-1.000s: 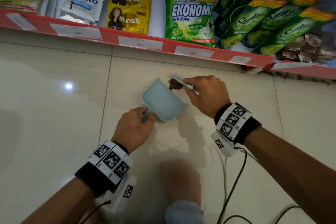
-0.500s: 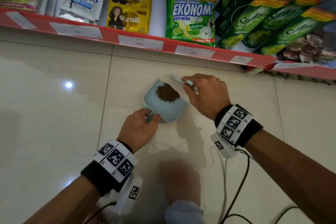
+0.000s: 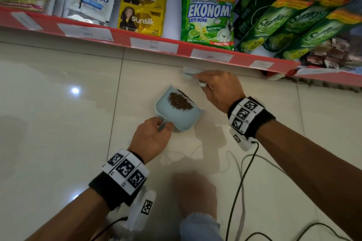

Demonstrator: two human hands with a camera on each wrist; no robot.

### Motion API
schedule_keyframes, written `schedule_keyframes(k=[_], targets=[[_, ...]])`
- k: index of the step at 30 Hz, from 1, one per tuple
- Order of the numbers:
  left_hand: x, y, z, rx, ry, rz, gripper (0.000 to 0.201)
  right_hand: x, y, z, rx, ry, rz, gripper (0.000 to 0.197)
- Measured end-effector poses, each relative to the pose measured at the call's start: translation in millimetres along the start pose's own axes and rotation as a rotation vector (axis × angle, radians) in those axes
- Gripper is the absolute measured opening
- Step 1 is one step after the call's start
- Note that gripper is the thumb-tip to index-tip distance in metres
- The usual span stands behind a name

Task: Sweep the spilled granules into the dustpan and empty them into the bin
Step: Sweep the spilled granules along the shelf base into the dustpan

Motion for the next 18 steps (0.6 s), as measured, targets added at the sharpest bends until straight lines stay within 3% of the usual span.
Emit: schedule_keyframes(k=[5, 10, 12, 14, 18], targets=[[0.3, -2.5, -3.1, 0.01, -0.004, 0.001, 0.029, 22.1, 1.7, -6.8, -0.337, -0.095, -0.039, 0.025], [1.0, -1.6, -2.0, 0.001, -0.004, 0.005, 0.028, 22.0, -24.3, 6.3, -0.284, 0.027, 0.237, 0.023], [1.5, -2.2, -1.2, -0.002, -0.002, 0.006, 0.025, 18.7, -20.2, 10.3, -0.155, 0.09, 0.191, 0.027], [2.4, -2.6, -1.4, -0.007, -0.004, 0.007, 0.025, 21.1, -7.6, 2.3, -0.091, 0.051, 0.082, 0.029], [4.2, -3.5, -2.0, -0.012, -0.016, 0.004, 0.027, 38.2, -1.3, -22.0, -0.312, -0.076, 0.055, 0.023]])
Point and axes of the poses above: each hand's wrist, its own x-axis away from the middle knuckle, its own y-axis out of the palm, z = x × y, the point moved 7 cm from there along -x, towards the middle knuckle, and after that the axes turned 1 degree about y, right-handed, at the moved point
